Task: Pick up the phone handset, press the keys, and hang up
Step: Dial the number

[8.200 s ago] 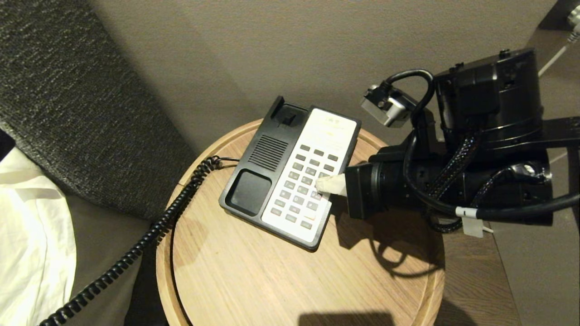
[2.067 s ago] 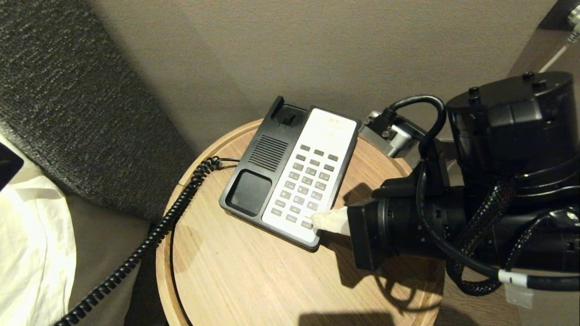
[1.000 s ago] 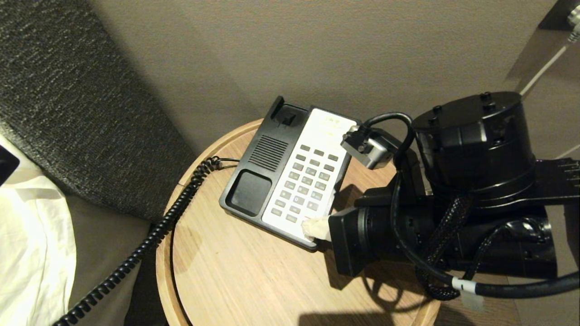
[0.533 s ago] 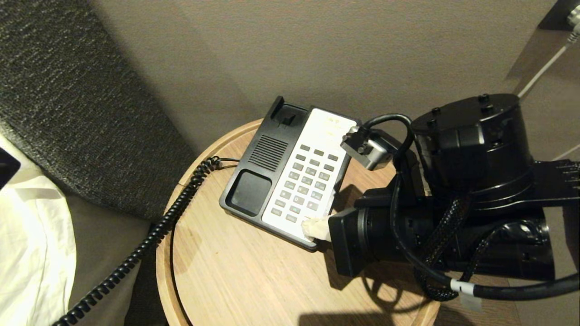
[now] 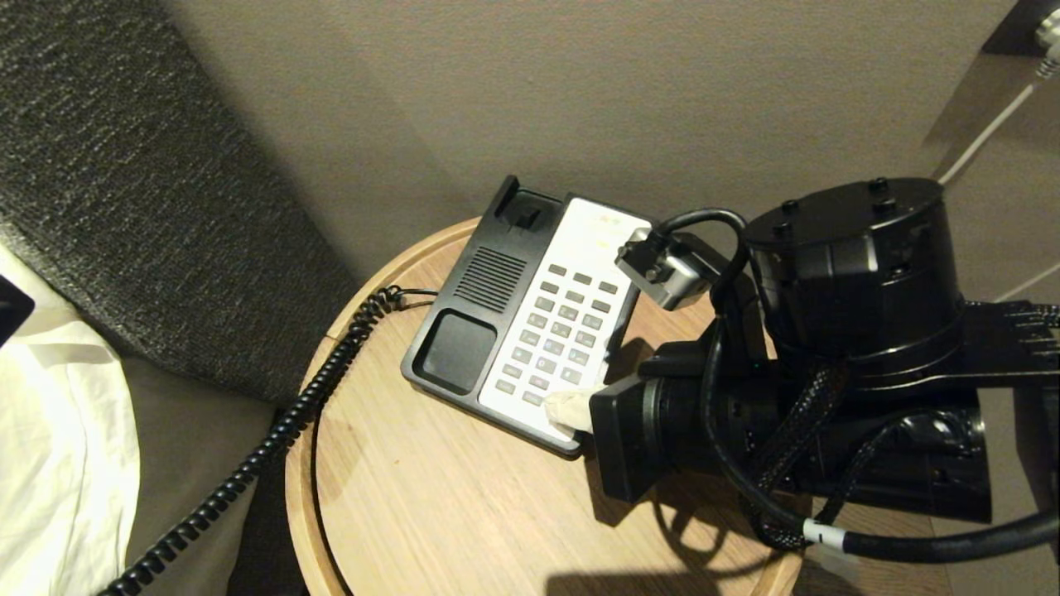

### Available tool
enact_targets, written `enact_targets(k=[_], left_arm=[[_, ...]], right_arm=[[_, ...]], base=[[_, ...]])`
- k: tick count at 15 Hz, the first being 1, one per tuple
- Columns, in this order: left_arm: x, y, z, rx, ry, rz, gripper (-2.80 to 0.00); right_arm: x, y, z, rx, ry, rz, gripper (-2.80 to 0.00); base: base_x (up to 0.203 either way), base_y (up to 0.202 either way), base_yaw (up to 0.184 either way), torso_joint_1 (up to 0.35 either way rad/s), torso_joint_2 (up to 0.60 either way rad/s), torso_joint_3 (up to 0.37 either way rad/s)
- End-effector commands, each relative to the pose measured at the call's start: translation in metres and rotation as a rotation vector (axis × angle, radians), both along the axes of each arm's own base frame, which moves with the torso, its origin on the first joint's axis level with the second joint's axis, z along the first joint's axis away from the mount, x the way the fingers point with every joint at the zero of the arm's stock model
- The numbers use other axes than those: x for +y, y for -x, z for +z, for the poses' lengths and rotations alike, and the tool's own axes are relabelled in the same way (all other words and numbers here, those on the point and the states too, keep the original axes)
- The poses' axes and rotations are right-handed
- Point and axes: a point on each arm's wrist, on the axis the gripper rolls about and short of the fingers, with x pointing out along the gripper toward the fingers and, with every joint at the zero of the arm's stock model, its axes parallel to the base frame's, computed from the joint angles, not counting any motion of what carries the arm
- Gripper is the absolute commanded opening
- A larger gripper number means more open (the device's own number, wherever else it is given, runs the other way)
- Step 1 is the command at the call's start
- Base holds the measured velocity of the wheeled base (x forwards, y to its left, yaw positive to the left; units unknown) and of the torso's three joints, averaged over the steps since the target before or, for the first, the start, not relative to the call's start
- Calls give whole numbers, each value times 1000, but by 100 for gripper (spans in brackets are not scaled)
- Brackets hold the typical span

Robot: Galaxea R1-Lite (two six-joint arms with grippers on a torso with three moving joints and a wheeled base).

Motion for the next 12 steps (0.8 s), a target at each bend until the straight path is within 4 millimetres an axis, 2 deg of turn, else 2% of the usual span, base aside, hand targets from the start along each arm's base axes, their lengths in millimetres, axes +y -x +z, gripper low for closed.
enact_targets(k=[1,6,9,12], left_arm=[[0,0,0,3,2,2,-280],[1,0,1,0,6,0,-280],[1,1,1,-1,7,-1,-280],[1,1,1,-1,5,0,-280]], right_arm=[[0,0,0,-4,6,-9,-280],[-1,1,8,-11,-26,-14,-280],[-7,5,20,-30,-59,-14,-280],[-13,9,23,-35,-68,-15,-280]], base=[[0,0,0,0,0,0],[0,0,0,0,0,0],[0,0,0,0,0,0],[0,0,0,0,0,0]])
